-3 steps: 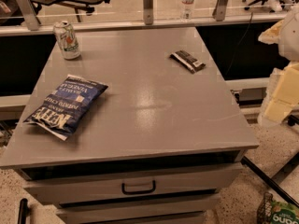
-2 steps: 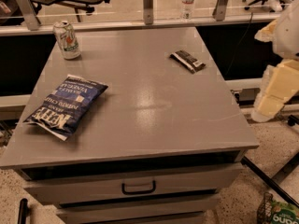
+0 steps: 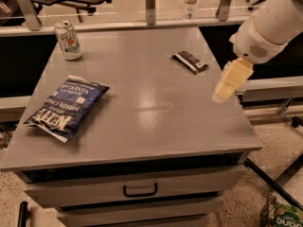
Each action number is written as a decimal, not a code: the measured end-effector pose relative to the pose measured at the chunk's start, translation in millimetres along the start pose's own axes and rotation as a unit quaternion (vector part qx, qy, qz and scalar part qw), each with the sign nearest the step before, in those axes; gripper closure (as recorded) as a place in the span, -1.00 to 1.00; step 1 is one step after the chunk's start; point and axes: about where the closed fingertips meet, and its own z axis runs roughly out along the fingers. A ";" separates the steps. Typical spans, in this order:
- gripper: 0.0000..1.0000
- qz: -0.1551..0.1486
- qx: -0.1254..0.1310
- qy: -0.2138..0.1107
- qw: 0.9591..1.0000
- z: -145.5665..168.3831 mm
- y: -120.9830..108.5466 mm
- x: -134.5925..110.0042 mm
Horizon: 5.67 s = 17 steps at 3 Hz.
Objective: Pick rxbar chocolate
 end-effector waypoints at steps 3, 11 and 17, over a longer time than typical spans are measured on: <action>-1.00 0.042 0.016 -0.007 0.999 36.0 -42.2 1.8; -0.12 0.202 0.005 -0.148 0.968 190.3 -155.7 -62.0; 1.00 0.167 -0.003 -0.210 0.963 111.4 -167.3 -77.5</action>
Offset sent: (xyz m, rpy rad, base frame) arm 0.0415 -0.0046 -0.0216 0.0172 0.0065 -0.0427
